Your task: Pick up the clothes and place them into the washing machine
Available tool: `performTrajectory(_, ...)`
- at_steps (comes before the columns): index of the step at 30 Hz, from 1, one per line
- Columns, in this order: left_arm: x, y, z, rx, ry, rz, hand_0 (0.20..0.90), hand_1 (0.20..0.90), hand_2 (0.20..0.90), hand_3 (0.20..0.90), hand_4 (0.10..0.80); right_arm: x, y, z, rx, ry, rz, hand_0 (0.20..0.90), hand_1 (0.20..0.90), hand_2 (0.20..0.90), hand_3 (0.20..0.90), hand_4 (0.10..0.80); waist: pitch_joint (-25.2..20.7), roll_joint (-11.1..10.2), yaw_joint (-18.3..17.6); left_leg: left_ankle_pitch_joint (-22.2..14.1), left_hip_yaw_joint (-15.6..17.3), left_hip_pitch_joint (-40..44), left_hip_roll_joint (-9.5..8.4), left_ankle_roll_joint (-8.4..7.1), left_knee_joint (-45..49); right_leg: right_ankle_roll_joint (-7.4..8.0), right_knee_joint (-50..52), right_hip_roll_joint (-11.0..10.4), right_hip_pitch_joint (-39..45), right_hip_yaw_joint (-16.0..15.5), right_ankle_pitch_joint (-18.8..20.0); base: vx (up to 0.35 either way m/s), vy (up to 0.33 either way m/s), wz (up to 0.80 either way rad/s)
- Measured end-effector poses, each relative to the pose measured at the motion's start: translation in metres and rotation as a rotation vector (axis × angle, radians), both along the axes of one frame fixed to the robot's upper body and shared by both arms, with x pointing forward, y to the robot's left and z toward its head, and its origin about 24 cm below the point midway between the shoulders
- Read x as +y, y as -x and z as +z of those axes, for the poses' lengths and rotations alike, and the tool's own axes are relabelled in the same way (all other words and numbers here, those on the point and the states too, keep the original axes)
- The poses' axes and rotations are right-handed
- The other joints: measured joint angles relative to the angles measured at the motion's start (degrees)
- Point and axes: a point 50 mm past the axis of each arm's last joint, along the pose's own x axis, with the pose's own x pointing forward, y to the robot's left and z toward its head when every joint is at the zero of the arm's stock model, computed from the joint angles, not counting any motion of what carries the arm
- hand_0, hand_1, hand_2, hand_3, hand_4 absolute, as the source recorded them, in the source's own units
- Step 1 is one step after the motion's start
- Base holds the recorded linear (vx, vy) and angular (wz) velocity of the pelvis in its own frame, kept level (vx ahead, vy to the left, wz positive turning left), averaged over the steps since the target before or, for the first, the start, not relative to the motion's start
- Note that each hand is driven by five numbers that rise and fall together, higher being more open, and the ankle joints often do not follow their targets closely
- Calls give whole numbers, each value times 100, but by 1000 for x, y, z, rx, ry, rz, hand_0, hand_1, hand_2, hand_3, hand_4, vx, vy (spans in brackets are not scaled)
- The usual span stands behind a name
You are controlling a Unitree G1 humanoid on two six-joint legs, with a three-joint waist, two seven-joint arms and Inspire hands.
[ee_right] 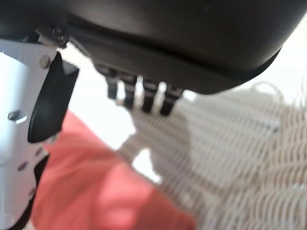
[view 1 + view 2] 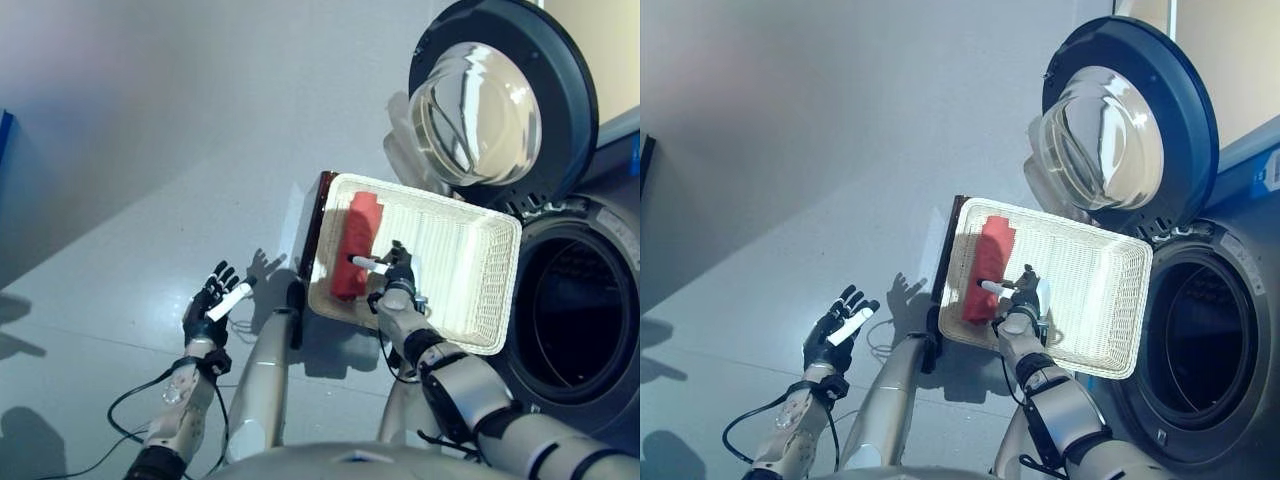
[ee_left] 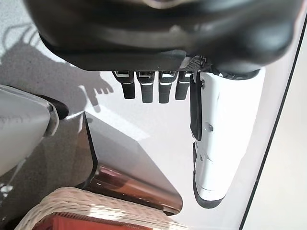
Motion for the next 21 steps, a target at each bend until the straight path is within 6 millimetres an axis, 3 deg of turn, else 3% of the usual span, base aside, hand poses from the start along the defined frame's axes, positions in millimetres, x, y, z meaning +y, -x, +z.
performTrajectory(9, 0, -3, 2, 2, -28, -5, 900, 900, 900, 900, 800, 3, -1, 0, 7, 15, 20, 900, 900, 900, 900, 800, 2, -6, 171, 263, -139, 28, 9, -86, -315, -52, 1, -31, 105, -273, -33, 16, -39, 16)
performTrajectory(17, 7, -5, 4, 1, -77, -18, 900, 900, 900, 900, 800, -3, 2, -4, 52, 50, 5, 900, 900, 900, 900, 800, 16, -58, 261, 561, -320, 85, 2, -141, -678, -77, -3, -116, 367, -713, -168, 21, -74, 29)
performTrajectory(21, 10, -7, 7, -5, -98, -32, 900, 900, 900, 900, 800, -11, 4, -8, 140, 131, -1, 900, 900, 900, 900, 800, 9, -119, 548, 669, -488, 77, -12, -178, -869, -66, 57, -150, 498, -984, -287, 22, -73, 37)
